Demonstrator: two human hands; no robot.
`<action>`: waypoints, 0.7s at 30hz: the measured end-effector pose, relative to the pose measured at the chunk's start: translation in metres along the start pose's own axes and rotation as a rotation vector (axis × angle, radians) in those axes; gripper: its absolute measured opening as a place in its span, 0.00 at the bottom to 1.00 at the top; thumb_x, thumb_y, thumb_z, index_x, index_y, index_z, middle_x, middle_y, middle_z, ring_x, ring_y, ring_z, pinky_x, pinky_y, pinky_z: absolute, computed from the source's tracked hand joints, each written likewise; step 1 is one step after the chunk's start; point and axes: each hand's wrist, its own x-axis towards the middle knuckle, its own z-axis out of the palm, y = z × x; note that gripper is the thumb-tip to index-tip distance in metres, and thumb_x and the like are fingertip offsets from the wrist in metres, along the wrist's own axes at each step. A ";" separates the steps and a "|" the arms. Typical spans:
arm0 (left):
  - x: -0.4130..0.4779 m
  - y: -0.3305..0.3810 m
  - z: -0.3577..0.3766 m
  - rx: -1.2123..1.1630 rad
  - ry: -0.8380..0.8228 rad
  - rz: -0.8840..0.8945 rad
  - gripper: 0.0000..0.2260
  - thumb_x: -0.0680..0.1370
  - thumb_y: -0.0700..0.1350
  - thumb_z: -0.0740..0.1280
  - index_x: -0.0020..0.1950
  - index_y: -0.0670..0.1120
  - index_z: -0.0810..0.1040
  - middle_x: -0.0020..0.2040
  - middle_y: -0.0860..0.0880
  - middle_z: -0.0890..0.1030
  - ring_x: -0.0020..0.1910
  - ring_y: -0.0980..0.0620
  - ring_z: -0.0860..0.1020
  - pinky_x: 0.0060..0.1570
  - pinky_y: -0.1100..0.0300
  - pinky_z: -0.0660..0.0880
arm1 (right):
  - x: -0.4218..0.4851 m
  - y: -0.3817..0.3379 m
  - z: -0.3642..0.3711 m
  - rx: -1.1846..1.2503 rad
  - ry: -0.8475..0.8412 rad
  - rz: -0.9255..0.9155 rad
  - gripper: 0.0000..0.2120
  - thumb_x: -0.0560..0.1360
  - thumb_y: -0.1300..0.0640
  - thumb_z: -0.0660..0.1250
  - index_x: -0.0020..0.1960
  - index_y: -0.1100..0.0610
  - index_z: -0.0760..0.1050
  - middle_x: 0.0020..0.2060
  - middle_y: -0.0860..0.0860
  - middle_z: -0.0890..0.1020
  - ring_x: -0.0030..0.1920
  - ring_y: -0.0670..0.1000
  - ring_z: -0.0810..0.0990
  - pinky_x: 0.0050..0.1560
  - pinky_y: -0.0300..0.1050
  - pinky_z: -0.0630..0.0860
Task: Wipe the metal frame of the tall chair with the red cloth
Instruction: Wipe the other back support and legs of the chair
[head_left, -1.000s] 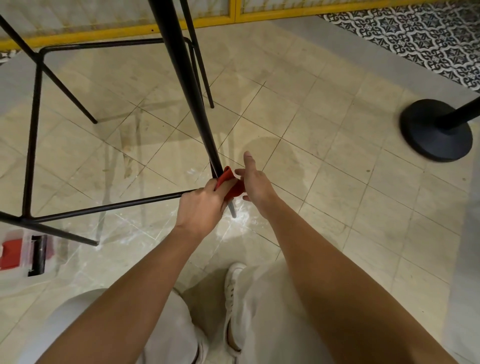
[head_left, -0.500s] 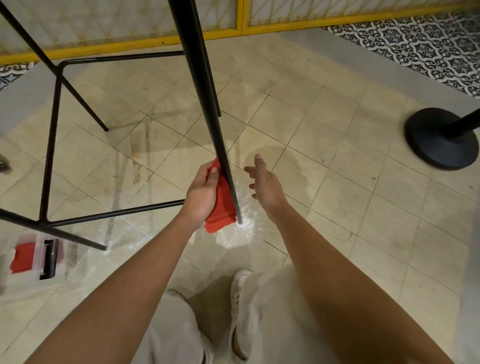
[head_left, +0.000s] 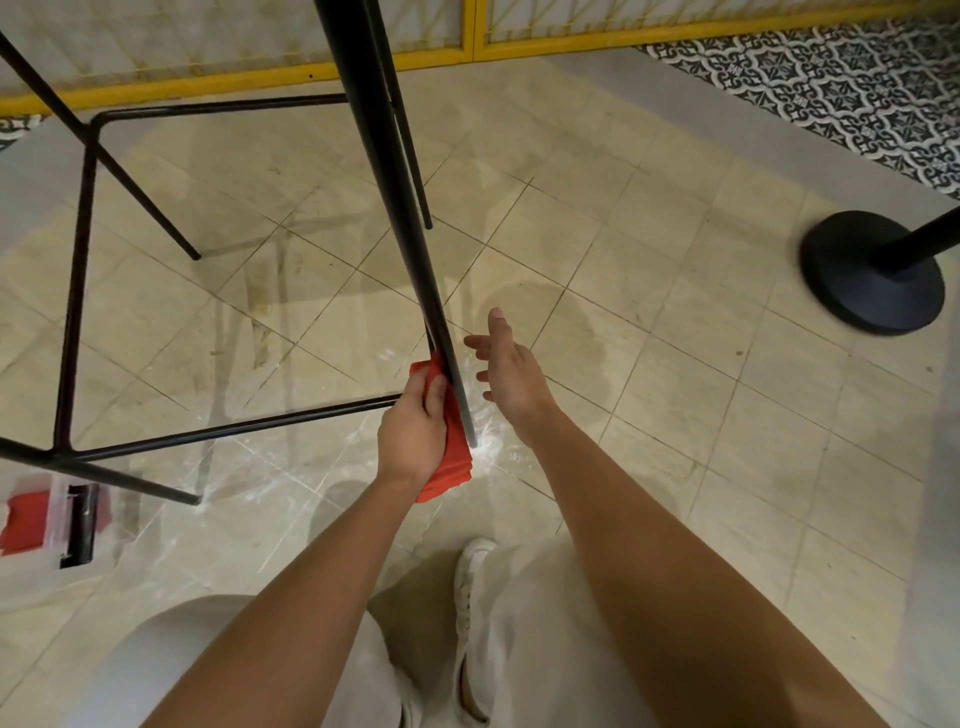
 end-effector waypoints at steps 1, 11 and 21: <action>-0.003 -0.001 0.001 0.011 0.023 0.000 0.15 0.83 0.50 0.53 0.64 0.48 0.73 0.45 0.47 0.81 0.43 0.46 0.78 0.41 0.59 0.69 | 0.000 0.000 0.000 -0.009 0.000 -0.001 0.30 0.79 0.38 0.44 0.59 0.55 0.76 0.60 0.53 0.76 0.61 0.55 0.74 0.66 0.57 0.67; 0.010 0.003 -0.006 0.148 -0.035 -0.009 0.14 0.82 0.49 0.54 0.58 0.45 0.75 0.46 0.44 0.81 0.43 0.43 0.76 0.41 0.58 0.66 | -0.006 0.004 -0.003 -0.010 0.014 0.052 0.32 0.79 0.37 0.42 0.60 0.56 0.76 0.63 0.55 0.75 0.63 0.56 0.72 0.67 0.58 0.66; -0.029 0.011 0.004 -0.556 -0.065 -0.409 0.13 0.83 0.53 0.52 0.62 0.51 0.69 0.55 0.47 0.77 0.54 0.48 0.75 0.57 0.53 0.71 | -0.015 0.018 -0.003 -0.128 0.014 0.208 0.26 0.81 0.45 0.48 0.65 0.62 0.70 0.64 0.59 0.73 0.64 0.59 0.72 0.67 0.57 0.67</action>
